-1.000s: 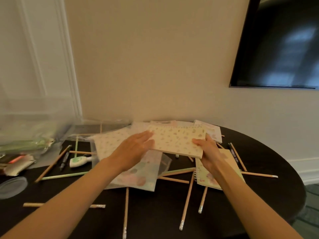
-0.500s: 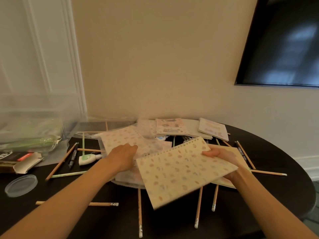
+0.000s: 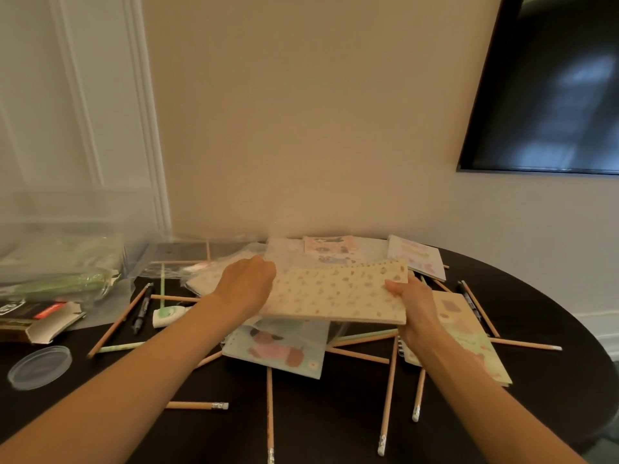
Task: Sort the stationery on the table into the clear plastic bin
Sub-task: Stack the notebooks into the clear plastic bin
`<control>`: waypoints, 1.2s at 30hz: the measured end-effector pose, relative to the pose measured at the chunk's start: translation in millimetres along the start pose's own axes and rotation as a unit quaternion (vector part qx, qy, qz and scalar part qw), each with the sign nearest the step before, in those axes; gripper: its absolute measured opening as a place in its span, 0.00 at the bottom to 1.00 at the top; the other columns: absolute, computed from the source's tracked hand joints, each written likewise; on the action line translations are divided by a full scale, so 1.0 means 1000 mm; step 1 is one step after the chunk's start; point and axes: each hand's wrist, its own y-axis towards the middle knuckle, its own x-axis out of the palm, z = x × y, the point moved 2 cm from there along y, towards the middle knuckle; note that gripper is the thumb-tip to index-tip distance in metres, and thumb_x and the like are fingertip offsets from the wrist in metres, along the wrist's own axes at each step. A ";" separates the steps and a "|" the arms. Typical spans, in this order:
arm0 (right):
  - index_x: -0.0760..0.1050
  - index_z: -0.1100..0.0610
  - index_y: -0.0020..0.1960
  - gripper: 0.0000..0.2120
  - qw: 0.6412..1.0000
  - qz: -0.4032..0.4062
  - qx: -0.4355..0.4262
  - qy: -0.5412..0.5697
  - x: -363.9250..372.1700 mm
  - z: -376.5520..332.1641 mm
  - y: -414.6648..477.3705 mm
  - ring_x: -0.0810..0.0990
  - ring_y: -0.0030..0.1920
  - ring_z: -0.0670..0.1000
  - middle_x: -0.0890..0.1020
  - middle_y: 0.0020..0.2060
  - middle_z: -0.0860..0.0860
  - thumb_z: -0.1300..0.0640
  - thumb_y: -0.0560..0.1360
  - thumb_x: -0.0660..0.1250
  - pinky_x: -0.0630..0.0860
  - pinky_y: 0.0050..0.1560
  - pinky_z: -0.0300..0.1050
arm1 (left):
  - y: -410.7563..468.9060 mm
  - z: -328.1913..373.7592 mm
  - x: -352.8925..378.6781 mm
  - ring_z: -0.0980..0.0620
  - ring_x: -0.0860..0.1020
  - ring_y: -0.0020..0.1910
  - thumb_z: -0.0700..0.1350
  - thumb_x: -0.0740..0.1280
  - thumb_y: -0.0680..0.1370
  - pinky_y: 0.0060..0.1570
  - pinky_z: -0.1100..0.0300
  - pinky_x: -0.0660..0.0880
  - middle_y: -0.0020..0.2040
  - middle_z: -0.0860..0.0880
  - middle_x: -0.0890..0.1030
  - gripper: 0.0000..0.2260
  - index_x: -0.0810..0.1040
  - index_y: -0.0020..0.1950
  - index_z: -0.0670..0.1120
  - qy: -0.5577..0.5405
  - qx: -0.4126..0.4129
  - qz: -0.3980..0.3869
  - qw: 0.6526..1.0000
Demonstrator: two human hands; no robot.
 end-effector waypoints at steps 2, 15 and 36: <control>0.67 0.58 0.65 0.17 1.000 0.015 -0.021 -0.015 0.015 0.010 -0.004 0.79 0.52 0.56 0.78 0.57 0.57 0.68 0.78 0.56 0.77 0.53 0.54 | -0.001 0.009 -0.006 0.44 0.76 0.44 0.34 0.57 0.78 0.39 0.57 0.65 0.40 0.47 0.74 0.08 0.71 0.41 0.42 0.057 0.037 0.027 0.997; 0.67 0.65 0.64 0.16 0.973 -0.110 0.183 -0.091 0.071 0.074 0.010 0.80 0.41 0.59 0.78 0.48 0.61 0.71 0.78 0.53 0.80 0.34 0.50 | -0.005 0.017 0.011 0.44 0.74 0.50 0.41 0.52 0.81 0.40 0.57 0.65 0.50 0.44 0.76 0.08 0.70 0.51 0.43 -0.171 -0.034 -0.017 0.985; 0.75 0.63 0.46 0.15 0.982 -0.128 0.118 -0.076 0.111 0.087 0.024 0.79 0.34 0.55 0.80 0.36 0.58 0.75 0.76 0.52 0.78 0.25 0.42 | -0.002 0.018 0.026 0.50 0.69 0.38 0.37 0.63 0.77 0.36 0.58 0.64 0.40 0.49 0.70 0.07 0.64 0.46 0.45 -0.283 0.024 0.041 0.958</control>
